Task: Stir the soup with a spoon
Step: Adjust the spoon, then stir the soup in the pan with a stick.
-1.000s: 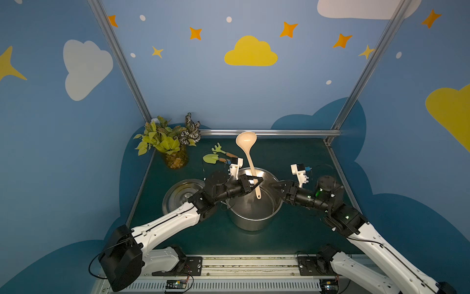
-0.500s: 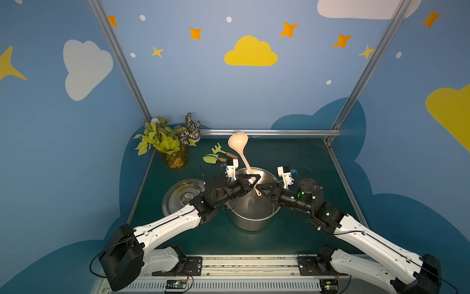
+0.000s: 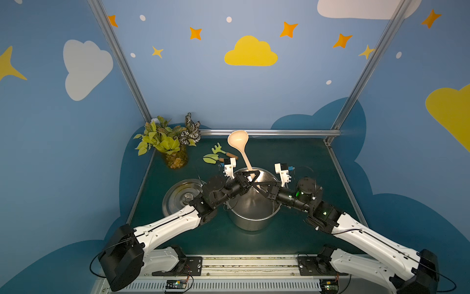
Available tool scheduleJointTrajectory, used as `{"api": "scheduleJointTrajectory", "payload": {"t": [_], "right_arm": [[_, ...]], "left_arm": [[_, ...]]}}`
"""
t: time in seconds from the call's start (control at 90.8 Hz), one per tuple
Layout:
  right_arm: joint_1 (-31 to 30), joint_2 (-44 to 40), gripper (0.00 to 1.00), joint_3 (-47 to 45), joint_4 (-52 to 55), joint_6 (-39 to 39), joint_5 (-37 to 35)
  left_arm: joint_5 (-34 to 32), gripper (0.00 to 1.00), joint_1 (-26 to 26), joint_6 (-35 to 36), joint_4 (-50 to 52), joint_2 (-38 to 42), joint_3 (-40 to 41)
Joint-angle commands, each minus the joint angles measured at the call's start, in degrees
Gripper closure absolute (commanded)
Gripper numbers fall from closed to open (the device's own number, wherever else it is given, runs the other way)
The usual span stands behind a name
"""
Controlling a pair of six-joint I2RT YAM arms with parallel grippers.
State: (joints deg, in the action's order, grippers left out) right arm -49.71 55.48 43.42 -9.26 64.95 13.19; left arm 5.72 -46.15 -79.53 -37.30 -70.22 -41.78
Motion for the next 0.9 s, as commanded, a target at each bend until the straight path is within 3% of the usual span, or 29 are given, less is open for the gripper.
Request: {"api": "scheduleJointTrajectory", "payload": {"t": [0.0, 0.165, 0.264, 0.407, 0.551, 0.892], "right_arm": [[-0.05, 0.11, 1.0, 2.31, -0.07, 1.21, -1.77], [0.17, -2.67, 1.0, 3.12, 5.11, 0.09, -4.48], [0.44, -4.88, 1.0, 3.87, 9.0, -1.48, -6.78], [1.46, -8.69, 1.0, 6.63, 18.32, -5.92, -10.11], [6.1, -9.21, 1.0, 14.89, 36.55, -8.31, -7.88], [12.78, 3.04, 1.0, 41.0, 74.63, -23.94, 3.34]], "left_arm": [[-1.12, 0.81, -0.46, 4.4, -0.38, 1.32, 1.45], [-2.37, 0.49, -0.15, 5.78, 2.63, 3.6, 2.48], [-1.46, 0.4, 0.9, 8.28, 9.7, 5.54, 1.37], [-1.66, 0.33, 2.4, 16.96, 26.19, 9.27, -2.41], [-1.93, 0.31, 5.07, 26.01, 41.85, 13.03, -6.76], [7.6, 0.3, 19.16, 43.96, 72.37, 13.91, -15.4]]}}
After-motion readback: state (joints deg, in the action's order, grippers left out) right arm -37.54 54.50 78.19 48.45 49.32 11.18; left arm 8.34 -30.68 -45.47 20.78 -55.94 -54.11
